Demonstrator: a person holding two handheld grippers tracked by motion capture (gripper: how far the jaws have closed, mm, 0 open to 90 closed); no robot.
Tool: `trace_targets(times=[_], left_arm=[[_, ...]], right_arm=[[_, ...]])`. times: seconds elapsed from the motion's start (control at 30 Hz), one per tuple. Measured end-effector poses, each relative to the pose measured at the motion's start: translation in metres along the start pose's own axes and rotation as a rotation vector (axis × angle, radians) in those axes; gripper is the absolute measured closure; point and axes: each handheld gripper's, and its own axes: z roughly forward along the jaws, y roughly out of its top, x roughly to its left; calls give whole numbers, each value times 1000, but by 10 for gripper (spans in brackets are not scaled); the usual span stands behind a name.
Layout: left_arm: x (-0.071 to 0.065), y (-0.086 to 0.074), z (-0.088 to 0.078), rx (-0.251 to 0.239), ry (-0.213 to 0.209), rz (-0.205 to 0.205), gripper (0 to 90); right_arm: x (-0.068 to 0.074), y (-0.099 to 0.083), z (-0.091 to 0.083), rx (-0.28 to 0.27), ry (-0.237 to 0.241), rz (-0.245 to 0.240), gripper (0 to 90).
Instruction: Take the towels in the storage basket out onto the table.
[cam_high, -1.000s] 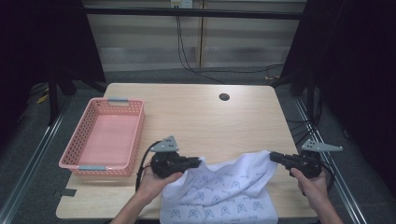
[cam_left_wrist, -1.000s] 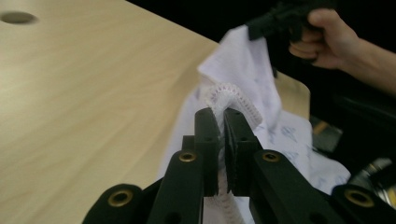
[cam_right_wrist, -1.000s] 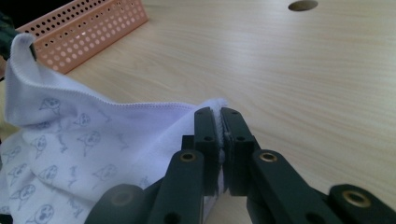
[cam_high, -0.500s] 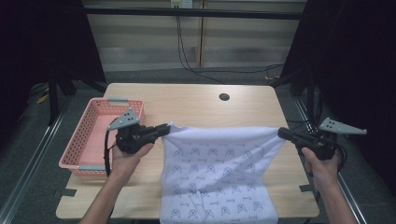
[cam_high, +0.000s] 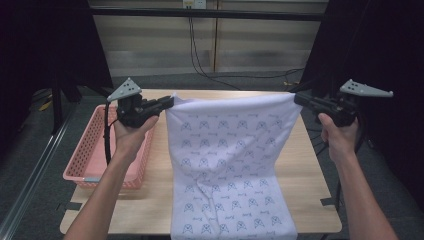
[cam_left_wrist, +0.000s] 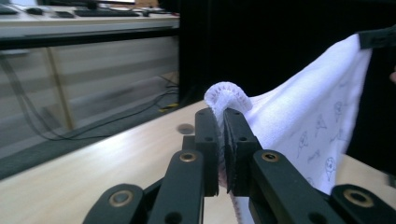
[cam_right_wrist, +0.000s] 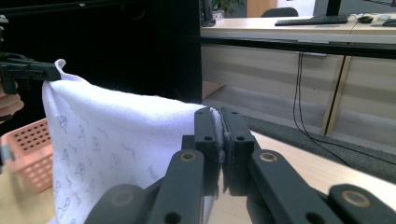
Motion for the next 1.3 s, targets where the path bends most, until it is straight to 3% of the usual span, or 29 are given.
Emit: trace_targets(times=[0.1, 0.2, 0.23, 0.27, 0.3, 0.33, 0.37, 0.43, 0.53, 0.73, 0.77, 0.83, 0.87, 0.93, 1.03, 1.1, 1.13, 1.2, 1.23, 1.3], left_arm=[[17, 4, 17, 13, 25, -17, 856], [33, 2, 40, 46, 59, -38, 818], [40, -1, 49, 64, 81, -63, 749], [44, -4, 53, 81, 92, -78, 694], [50, -8, 58, 114, 75, -102, 629], [52, -12, 59, 110, 87, -114, 602], [52, -12, 59, 110, 87, -114, 598], [56, -22, 58, 137, 69, -128, 598], [46, -25, 55, 129, 25, -108, 614], [10, -38, 43, 131, -60, -81, 642], [3, -42, 40, 129, -93, -88, 647], [-12, -49, 36, 173, -100, -60, 666], [-20, -54, 32, 176, -137, -55, 667], [-39, -69, 23, 202, -166, -42, 680], [-60, -93, 16, 281, -190, -9, 693], [-69, -112, 11, 320, -234, -27, 692], [-73, -122, 8, 341, -229, -24, 689], [-77, -140, 7, 408, -251, -29, 682], [-79, -152, 5, 439, -245, -14, 679], [-79, -167, 1, 463, -279, -34, 668]], right_arm=[[-15, 4, 23, 23, -18, 9, 863], [-37, 2, 54, 61, -82, 21, 852], [-41, 0, 62, 82, -127, 17, 794], [-49, -6, 74, 119, -191, 48, 682], [-53, -10, 81, 142, -214, 67, 610], [-56, -17, 87, 157, -251, 65, 598], [-59, -22, 89, 166, -250, 82, 576], [-59, -29, 89, 165, -218, 88, 577], [-51, -40, 83, 177, -160, 65, 576], [-22, -67, 59, 211, -63, 31, 550], [-16, -73, 53, 212, -37, 30, 548], [-2, -85, 42, 237, -11, 12, 539], [3, -91, 38, 252, 8, 10, 538], [18, -108, 26, 301, 41, -8, 534], [35, -135, 13, 350, 89, 0, 534], [45, -154, 8, 399, 110, 11, 533], [48, -164, 5, 414, 123, 24, 524], [53, -183, 1, 455, 175, 84, 511], [54, -189, -1, 475, 178, 86, 510], [57, -201, -2, 547, 165, 55, 501]])
